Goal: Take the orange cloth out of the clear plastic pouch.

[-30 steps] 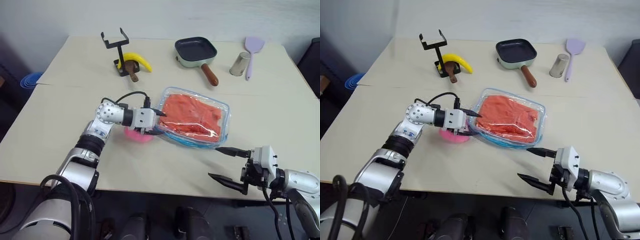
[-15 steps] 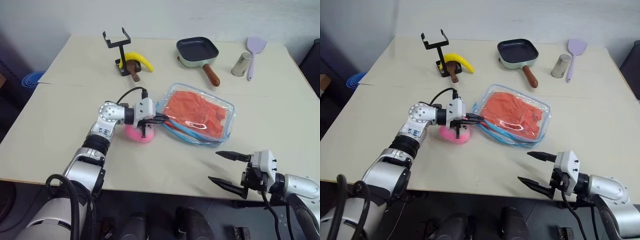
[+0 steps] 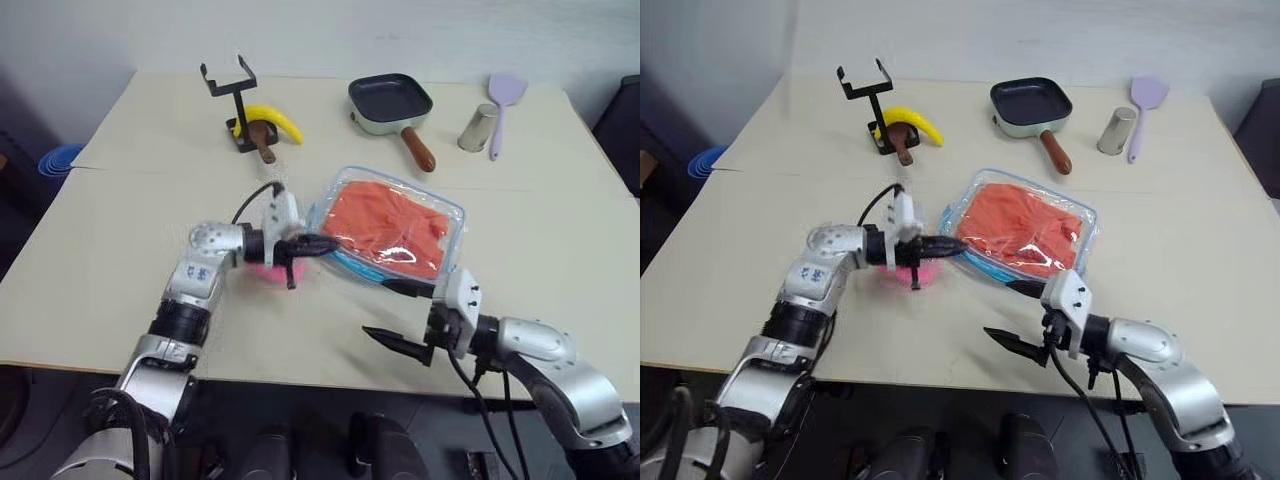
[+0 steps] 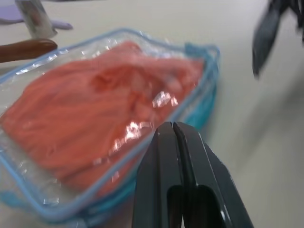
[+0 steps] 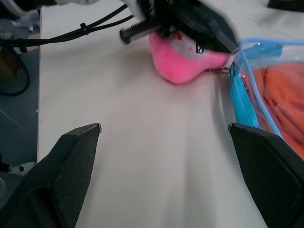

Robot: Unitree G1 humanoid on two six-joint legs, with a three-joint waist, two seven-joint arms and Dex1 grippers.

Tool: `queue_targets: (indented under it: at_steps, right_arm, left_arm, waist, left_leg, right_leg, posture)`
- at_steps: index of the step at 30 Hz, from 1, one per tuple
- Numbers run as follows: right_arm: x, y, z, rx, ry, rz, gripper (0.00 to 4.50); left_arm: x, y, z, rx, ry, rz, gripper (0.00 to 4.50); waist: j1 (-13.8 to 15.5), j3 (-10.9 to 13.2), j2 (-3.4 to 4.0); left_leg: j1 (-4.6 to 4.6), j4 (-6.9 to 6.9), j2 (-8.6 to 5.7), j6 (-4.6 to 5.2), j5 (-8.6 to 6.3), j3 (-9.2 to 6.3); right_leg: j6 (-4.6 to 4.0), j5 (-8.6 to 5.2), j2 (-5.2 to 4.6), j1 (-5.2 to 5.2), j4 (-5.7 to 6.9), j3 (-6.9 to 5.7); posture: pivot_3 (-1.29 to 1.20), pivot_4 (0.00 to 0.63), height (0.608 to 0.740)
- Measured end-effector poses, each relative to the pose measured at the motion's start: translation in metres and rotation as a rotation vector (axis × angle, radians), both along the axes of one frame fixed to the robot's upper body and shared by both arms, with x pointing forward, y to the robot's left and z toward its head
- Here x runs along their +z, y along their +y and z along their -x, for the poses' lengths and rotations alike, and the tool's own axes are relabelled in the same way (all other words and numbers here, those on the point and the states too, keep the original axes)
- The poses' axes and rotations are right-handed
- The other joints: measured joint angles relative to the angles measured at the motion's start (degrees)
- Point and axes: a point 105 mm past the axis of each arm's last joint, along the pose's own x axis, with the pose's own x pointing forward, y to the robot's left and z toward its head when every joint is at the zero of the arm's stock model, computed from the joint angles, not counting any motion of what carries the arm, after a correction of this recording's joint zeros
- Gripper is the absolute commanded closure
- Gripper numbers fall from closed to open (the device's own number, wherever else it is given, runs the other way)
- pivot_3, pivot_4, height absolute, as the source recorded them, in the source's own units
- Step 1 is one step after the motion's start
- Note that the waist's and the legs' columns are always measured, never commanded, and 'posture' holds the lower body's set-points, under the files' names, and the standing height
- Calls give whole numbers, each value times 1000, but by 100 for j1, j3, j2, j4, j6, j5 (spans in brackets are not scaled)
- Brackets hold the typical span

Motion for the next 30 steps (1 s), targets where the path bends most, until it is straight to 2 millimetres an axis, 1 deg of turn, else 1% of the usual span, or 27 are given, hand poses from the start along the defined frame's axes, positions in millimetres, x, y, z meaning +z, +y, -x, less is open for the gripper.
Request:
queue_targets:
  at_steps: [2, 4, 5, 7, 8, 9, 10, 12, 14, 18, 22, 24, 27, 29, 30]
  right_arm:
    - [5, -4, 5, 11, -41, -35, 0]
    - [10, -15, 8, -5, -88, -42, 0]
    - [13, -25, 11, -29, -125, -43, 0]
    - [13, -41, 12, -80, -158, -36, 0]
    - [8, -54, 15, -122, -158, -25, 0]
    - [3, -60, 17, -141, -151, -12, 0]
    - [-3, -67, 21, -160, -134, 1, 0]
    - [-11, -72, 25, -175, -118, 16, 0]
    - [-11, -72, 27, -176, -129, 21, 0]
    - [-12, -72, 28, -190, -140, 20, 0]
    - [-13, -72, 29, -205, -133, 14, 0]
    - [-14, -72, 29, -212, -129, 13, 0]
    - [-14, -72, 29, -216, -130, 12, 0]
    - [-13, -72, 28, -219, -136, 10, 0]
    - [-12, -72, 27, -221, -142, 9, 0]
  left_arm:
    - [2, 7, -2, -7, -77, -29, 3309]
    - [5, 8, -5, -27, -137, -54, 2672]
    - [6, 7, -7, -45, -174, -78, 2353]
    - [6, 7, -11, -54, -221, -115, 1787]
    - [5, 6, -15, -65, -255, -145, 1498]
    - [4, 5, -16, -73, -273, -158, 1286]
    - [3, 4, -18, -82, -292, -175, 1286]
    - [0, -1, -23, -83, -306, -188, 1286]
    - [-3, -9, -27, -90, -316, -192, 1286]
    - [3, -28, -35, -88, -341, -175, 1286]
    - [6, -30, -42, -61, -373, -196, 2147]
    - [4, -29, -44, -44, -366, -200, 2765]
    - [4, -33, -45, -46, -356, -200, 3670]
    - [5, -36, -46, -40, -371, -205, 4349]
    - [6, -37, -47, -34, -377, -207, 4472]
  waist:
    - [43, 0, 0]
    - [72, 0, 0]
    - [94, 0, 0]
    - [108, 0, 0]
    - [134, -1, -1]
    - [143, -1, -1]
    - [139, -1, -1]
    - [134, 0, -1]
    - [109, 0, -1]
    - [110, 0, -2]
    - [103, 0, -2]
    - [108, 0, -2]
    - [109, 0, -2]
    - [110, 0, -2]
    - [111, 0, -2]
  left_leg:
    - [-19, 19, -4, 6, -3, -15]
    - [-41, 40, -8, 15, -9, -27]
    - [-58, 52, -10, 19, -11, -35]
    - [-60, 57, -14, 24, -13, -34]
    - [-60, 58, -17, 25, -13, -34]
    - [-61, 58, -18, 27, -14, -34]
    - [-61, 58, -18, 28, -14, -32]
    - [-61, 59, -19, 32, -14, -28]
    - [-57, 60, -18, 34, -12, -19]
    - [-57, 64, -18, 36, -11, -20]
    - [-57, 63, -18, 36, -11, -18]
    - [-57, 64, -18, 36, -11, -19]
    - [-58, 64, -19, 37, -11, -18]
    - [-58, 65, -19, 37, -11, -19]
    - [-58, 65, -20, 37, -11, -18]
  right_leg:
    - [1, 1, -3, 0, -5, -14]
    - [5, 3, -3, -4, -7, -27]
    - [10, 5, 0, -10, -8, -37]
    - [13, 7, 9, -10, -6, -42]
    - [14, 7, 10, -9, -6, -45]
    - [14, 8, 12, -9, -5, -48]
    - [14, 8, 13, -9, -5, -47]
    - [17, 9, 13, -9, -3, -51]
    - [21, 11, 12, -9, 0, -52]
    - [23, 12, 10, -9, 5, -53]
    - [24, 13, 10, -12, 4, -57]
    - [24, 13, 10, -12, 5, -59]
    - [24, 13, 10, -12, 4, -62]
    - [25, 13, 10, -12, 4, -63]
    - [25, 13, 10, -12, 4, -62]
  posture:
    - [0, 150, 740]
    - [0, 150, 740]
    - [0, 150, 740]
    - [0, 150, 740]
    - [0, 150, 740]
    - [0, 150, 740]
    - [0, 150, 740]
    - [0, 150, 740]
    - [0, 150, 740]
    - [0, 150, 740]
    - [0, 150, 740]
    - [0, 150, 740]
    - [0, 150, 740]
    - [0, 150, 740]
    - [0, 150, 740]
